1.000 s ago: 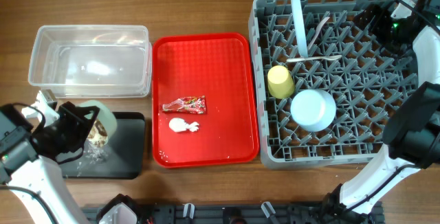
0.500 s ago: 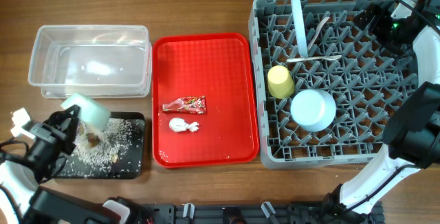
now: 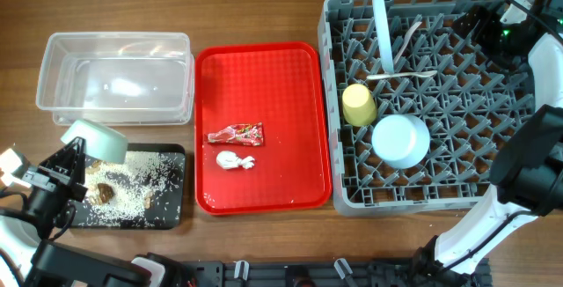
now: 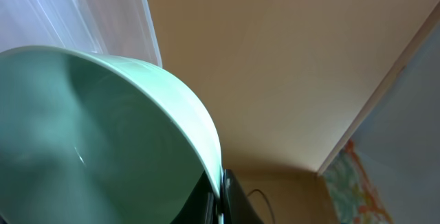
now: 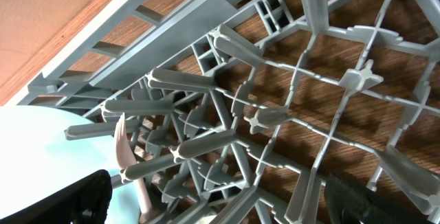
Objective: Sort waste into correct bins and load items into the dishwasher rack
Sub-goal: 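Grasp the light-green bowl with the left gripper and tip scraps onto black tray, then carry the emptied green bowl back and set it on the red tray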
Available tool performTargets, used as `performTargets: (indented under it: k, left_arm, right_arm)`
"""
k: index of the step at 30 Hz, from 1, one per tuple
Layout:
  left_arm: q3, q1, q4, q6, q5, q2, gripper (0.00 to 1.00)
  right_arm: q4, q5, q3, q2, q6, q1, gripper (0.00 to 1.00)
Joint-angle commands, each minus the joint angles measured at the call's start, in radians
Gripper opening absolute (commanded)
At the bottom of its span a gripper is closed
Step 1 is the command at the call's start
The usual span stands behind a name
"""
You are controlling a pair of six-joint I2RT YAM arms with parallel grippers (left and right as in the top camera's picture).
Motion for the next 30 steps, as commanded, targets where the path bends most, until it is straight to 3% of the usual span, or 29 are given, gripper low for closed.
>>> performTargets:
  k: [1, 7, 10, 11, 13, 16, 18, 20, 25, 28, 30]
  left_arm:
    - [-0.003, -0.035, -0.004, 0.054, 0.012, 0.006, 0.04]
    - [0.001, -0.043, -0.03, 0.043, 0.008, 0.001, 0.04]
    - [0.054, -0.085, -0.071, -0.021, -0.146, -0.027, 0.04]
    - [0.106, -0.15, -0.088, -0.069, -0.238, -0.061, 0.04]
    - [0.166, -0.254, -0.081, -0.149, -0.28, -0.112, 0.04]
    - [0.246, -0.483, 0.034, -0.398, -0.452, -0.2, 0.04]
    - [0.257, -0.715, 0.167, -0.582, -0.68, -0.257, 0.04]
    - [0.257, -0.981, 0.282, -0.691, -0.924, -0.274, 0.04]
    - [0.257, -1.637, 0.498, -0.769, -1.51, -0.107, 0.04]
    - [0.257, -1.833, 0.601, -0.758, -1.685, 0.062, 0.04]
    - [0.257, -1.892, 0.637, -0.758, -1.758, 0.158, 0.04]
  right_arm:
    - [0.003, 0.003, 0.0, 0.01, 0.0, 0.0, 1.0]
    - [0.003, 0.003, 0.0, 0.01, 0.0, 0.0, 1.0]
    - [0.003, 0.003, 0.0, 0.01, 0.0, 0.0, 1.0]
    - [0.003, 0.003, 0.0, 0.01, 0.0, 0.0, 1.0]
    - [0.003, 0.003, 0.0, 0.01, 0.0, 0.0, 1.0]
    - [0.003, 0.003, 0.0, 0.01, 0.0, 0.0, 1.0]
    - [0.003, 0.003, 0.0, 0.01, 0.0, 0.0, 1.0]
    - [0.003, 0.003, 0.0, 0.01, 0.0, 0.0, 1.0]
    - [0.003, 0.003, 0.0, 0.01, 0.0, 0.0, 1.0]
    - [0.003, 0.003, 0.0, 0.01, 0.0, 0.0, 1.0]
    - [0.003, 0.003, 0.0, 0.01, 0.0, 0.0, 1.0]
